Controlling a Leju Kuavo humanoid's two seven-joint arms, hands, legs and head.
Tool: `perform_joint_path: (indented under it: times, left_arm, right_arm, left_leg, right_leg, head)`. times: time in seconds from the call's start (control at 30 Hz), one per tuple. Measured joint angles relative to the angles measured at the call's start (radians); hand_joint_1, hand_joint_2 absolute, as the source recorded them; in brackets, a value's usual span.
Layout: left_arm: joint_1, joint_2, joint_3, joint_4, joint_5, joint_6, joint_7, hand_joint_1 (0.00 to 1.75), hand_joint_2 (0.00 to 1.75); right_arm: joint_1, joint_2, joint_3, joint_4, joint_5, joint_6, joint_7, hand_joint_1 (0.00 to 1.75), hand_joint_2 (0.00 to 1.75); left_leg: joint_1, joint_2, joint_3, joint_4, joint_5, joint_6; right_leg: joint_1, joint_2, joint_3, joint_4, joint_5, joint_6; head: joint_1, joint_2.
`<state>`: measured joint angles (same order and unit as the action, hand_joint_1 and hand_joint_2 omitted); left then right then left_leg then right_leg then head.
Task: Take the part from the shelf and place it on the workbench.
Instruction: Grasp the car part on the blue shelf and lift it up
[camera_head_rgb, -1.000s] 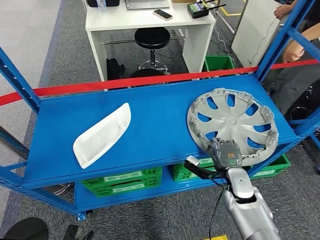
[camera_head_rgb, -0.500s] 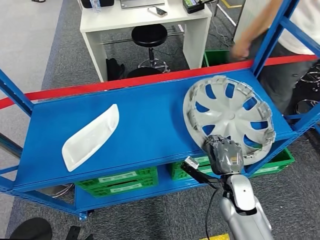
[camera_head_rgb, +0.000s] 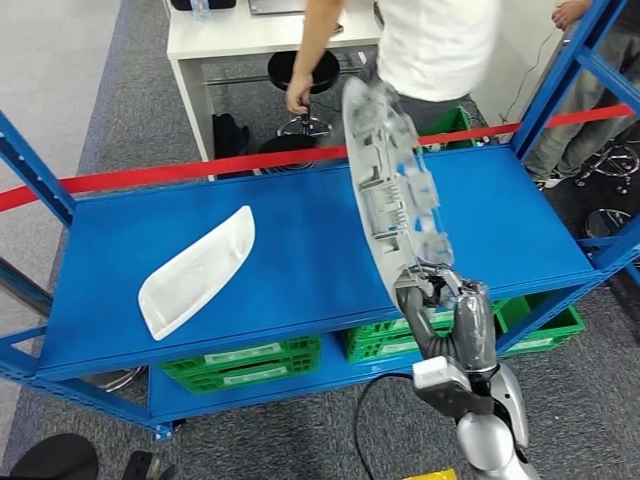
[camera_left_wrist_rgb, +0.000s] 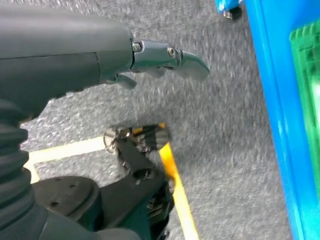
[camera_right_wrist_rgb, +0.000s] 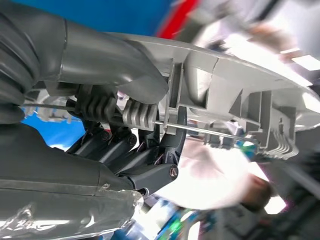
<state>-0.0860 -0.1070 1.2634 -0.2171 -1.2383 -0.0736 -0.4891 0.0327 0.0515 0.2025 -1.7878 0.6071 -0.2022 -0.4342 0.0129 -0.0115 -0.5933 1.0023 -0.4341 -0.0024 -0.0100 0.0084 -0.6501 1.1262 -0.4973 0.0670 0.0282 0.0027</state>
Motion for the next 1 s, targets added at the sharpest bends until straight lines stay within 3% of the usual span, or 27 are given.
perform_joint_path:
  times: [0.07, 0.1, 0.13, 0.17, 0.23, 0.3, 0.4, 0.47, 0.57, 0.6, 0.63, 0.67, 0.73, 0.8, 0.93, 1.0]
  left_arm:
    - [0.0, 0.0, 0.0, 0.0, -0.003, -0.002, 0.0, 0.0, 1.75]
    - [0.001, 0.0, -0.001, 0.0, -0.006, -0.003, 0.0, 0.0, 1.75]
    - [0.002, 0.0, -0.001, 0.0, -0.007, -0.004, 0.0, 0.0, 1.75]
    - [0.002, -0.001, -0.001, 0.0, -0.008, -0.004, 0.0, 0.0, 1.75]
    - [0.002, -0.001, -0.001, 0.0, -0.008, -0.005, -0.001, 0.0, 1.75]
    - [0.002, 0.001, -0.001, 0.0, -0.008, -0.005, -0.006, 0.0, 1.75]
    - [0.002, 0.001, -0.001, 0.0, -0.004, -0.007, -0.017, 0.0, 1.75]
    - [0.002, 0.0, -0.001, 0.0, 0.0, -0.009, -0.022, 0.0, 1.75]
    - [0.002, -0.002, -0.001, 0.0, 0.002, -0.011, -0.027, 0.0, 1.75]
    - [0.003, -0.002, -0.001, 0.0, 0.002, -0.012, -0.027, 0.0, 1.75]
    - [0.004, -0.002, -0.001, 0.0, 0.002, -0.012, -0.028, 0.0, 1.75]
    - [0.004, -0.002, 0.0, 0.0, 0.003, -0.012, -0.029, 0.0, 1.75]
    - [0.005, -0.001, 0.0, 0.0, 0.006, -0.013, -0.03, 0.0, 1.75]
    - [0.003, -0.001, 0.0, 0.0, 0.011, -0.013, -0.031, 0.0, 1.75]
    - [0.004, -0.002, 0.001, 0.0, 0.019, -0.015, -0.029, 0.0, 1.75]
    - [0.004, -0.001, 0.002, 0.0, 0.022, -0.016, -0.024, 0.0, 1.75]
  right_arm:
    - [0.008, 0.0, 0.009, -0.039, -0.094, 0.048, -0.05, 1.75, 1.75]
    - [0.012, 0.0, 0.013, -0.059, -0.143, 0.074, -0.071, 1.75, 1.75]
    - [0.015, 0.0, 0.016, -0.078, -0.19, 0.102, -0.086, 1.75, 1.75]
    - [0.016, 0.0, 0.017, -0.096, -0.234, 0.129, -0.097, 1.75, 1.75]
    - [0.018, 0.0, 0.017, -0.128, -0.323, 0.189, -0.118, 1.75, 1.75]
    - [0.02, 0.0, 0.017, -0.155, -0.412, 0.256, -0.137, 1.75, 1.75]
    - [0.027, 0.003, 0.017, -0.188, -0.536, 0.37, -0.157, 1.75, 1.75]
    - [0.028, 0.006, 0.019, -0.208, -0.594, 0.434, -0.162, 1.75, 1.75]
    - [0.03, 0.008, 0.021, -0.223, -0.647, 0.496, -0.162, 1.75, 1.75]
    - [0.032, 0.009, 0.022, -0.225, -0.654, 0.506, -0.163, 1.75, 1.75]
    - [0.033, 0.009, 0.022, -0.227, -0.658, 0.512, -0.163, 1.75, 1.75]
    - [0.034, 0.01, 0.023, -0.228, -0.664, 0.52, -0.162, 1.75, 1.75]
    - [0.035, 0.01, 0.03, -0.231, -0.689, 0.553, -0.158, 1.75, 1.75]
    - [0.036, 0.01, 0.046, -0.234, -0.721, 0.604, -0.148, 1.75, 1.75]
    - [0.037, 0.009, 0.102, -0.237, -0.737, 0.666, -0.123, 1.75, 1.75]
    - [0.037, 0.005, 0.136, -0.237, -0.736, 0.675, -0.117, 1.75, 1.75]
  left_leg:
    - [0.0, 0.0, 0.0, 0.0, -0.001, 0.004]
    - [0.0, 0.0, 0.001, 0.0, -0.001, 0.004]
    - [0.0, 0.0, 0.002, 0.0, -0.001, 0.003]
    - [0.001, -0.001, 0.005, 0.0, -0.003, 0.002]
    - [0.003, -0.002, 0.011, 0.001, -0.007, -0.006]
    - [-0.001, -0.003, 0.011, 0.004, -0.009, -0.017]
    - [-0.001, -0.003, 0.01, 0.001, -0.006, -0.033]
    - [0.0, -0.001, -0.003, 0.03, -0.032, -0.041]
    - [0.0, 0.001, -0.085, 0.208, -0.125, -0.048]
    - [0.0, 0.001, -0.112, 0.265, -0.145, -0.048]
    - [-0.001, 0.001, -0.124, 0.288, -0.143, -0.047]
    - [-0.001, 0.001, -0.119, 0.277, -0.124, -0.045]
    - [-0.001, 0.001, -0.057, 0.154, -0.052, -0.039]
    - [-0.002, 0.001, -0.001, 0.038, -0.012, -0.033]
    - [-0.003, 0.0, 0.006, 0.004, -0.001, -0.015]
    - [0.001, 0.002, 0.002, -0.001, 0.008, -0.001]
  right_leg:
    - [-0.001, 0.0, -0.062, 0.136, -0.061, 0.005]
    - [-0.001, 0.0, -0.084, 0.182, -0.073, 0.007]
    - [-0.001, -0.001, -0.086, 0.186, -0.064, 0.008]
    - [-0.002, -0.001, -0.069, 0.151, -0.037, 0.008]
    - [-0.003, -0.001, 0.002, 0.013, 0.028, 0.009]
    - [-0.003, 0.003, 0.048, -0.079, 0.054, 0.001]
    - [-0.001, 0.006, 0.05, -0.091, 0.055, -0.022]
    - [-0.003, 0.005, 0.05, -0.094, 0.057, -0.037]
    - [-0.002, 0.001, 0.049, -0.095, 0.058, -0.047]
    - [-0.001, 0.001, 0.048, -0.095, 0.058, -0.048]
    - [-0.001, 0.001, 0.048, -0.095, 0.058, -0.049]
    - [0.0, 0.001, 0.049, -0.095, 0.058, -0.048]
    - [0.0, 0.002, 0.051, -0.095, 0.06, -0.046]
    - [0.004, 0.004, 0.048, -0.091, 0.063, -0.039]
    - [0.004, 0.005, 0.041, -0.093, 0.067, -0.016]
    - [0.002, 0.002, 0.021, -0.043, 0.02, -0.007]
  head:
    - [0.002, 0.0]
    - [0.002, 0.0]
    - [0.003, 0.0]
    - [0.002, 0.0]
    - [0.003, 0.0]
    - [0.002, 0.0]
    - [0.0, 0.0]
    - [-0.003, 0.0]
    - [-0.009, 0.0]
    - [-0.009, 0.0]
    - [-0.01, 0.0]
    - [-0.01, 0.0]
    - [-0.01, 0.0]
    - [-0.01, 0.0]
    - [-0.01, 0.0]
    - [-0.005, 0.0]
